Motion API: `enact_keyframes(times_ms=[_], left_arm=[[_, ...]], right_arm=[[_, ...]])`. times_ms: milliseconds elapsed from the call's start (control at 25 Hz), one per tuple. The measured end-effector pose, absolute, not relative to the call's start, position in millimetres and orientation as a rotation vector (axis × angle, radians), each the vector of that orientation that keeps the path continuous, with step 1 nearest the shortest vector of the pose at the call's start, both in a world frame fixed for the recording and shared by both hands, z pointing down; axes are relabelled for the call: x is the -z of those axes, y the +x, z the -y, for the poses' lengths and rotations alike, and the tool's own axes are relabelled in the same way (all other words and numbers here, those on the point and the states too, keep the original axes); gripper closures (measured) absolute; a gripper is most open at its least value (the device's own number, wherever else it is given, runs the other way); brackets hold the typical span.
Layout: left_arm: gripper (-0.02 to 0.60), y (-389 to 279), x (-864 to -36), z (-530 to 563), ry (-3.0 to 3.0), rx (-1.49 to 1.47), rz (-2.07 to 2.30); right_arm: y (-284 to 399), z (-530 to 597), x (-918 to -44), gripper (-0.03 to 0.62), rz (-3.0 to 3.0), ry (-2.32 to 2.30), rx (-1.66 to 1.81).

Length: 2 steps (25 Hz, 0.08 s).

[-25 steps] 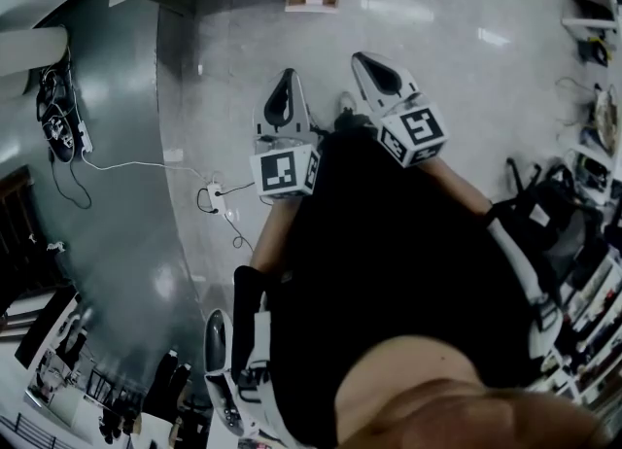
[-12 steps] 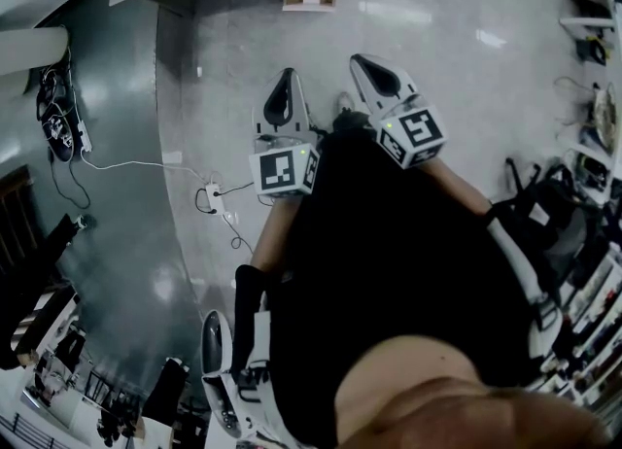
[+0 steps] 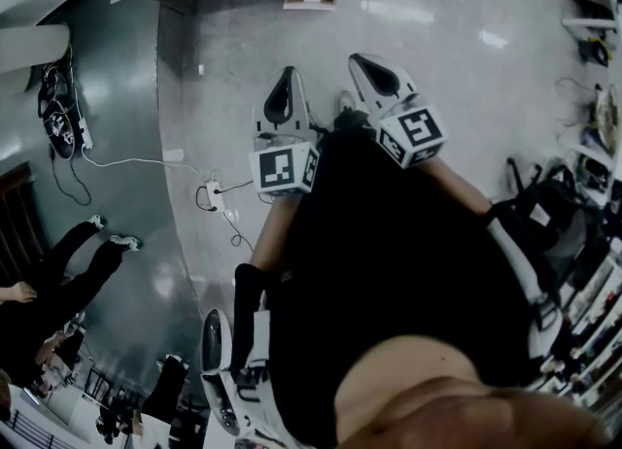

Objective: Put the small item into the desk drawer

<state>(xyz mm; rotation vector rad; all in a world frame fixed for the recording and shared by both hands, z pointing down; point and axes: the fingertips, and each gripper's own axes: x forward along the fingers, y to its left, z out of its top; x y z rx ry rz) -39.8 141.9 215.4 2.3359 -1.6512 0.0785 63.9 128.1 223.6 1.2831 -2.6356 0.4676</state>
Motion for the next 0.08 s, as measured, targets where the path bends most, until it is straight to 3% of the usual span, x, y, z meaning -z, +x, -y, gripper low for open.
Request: enact_keyframes(times_ms=[80], left_arm=[[0.591,-40.8,-216.4,-140.5,2.332,-0.082,1.651]], right_arm=[[63.2,-126.1,-224.7,0.595,2.640,1.275,-0.455]])
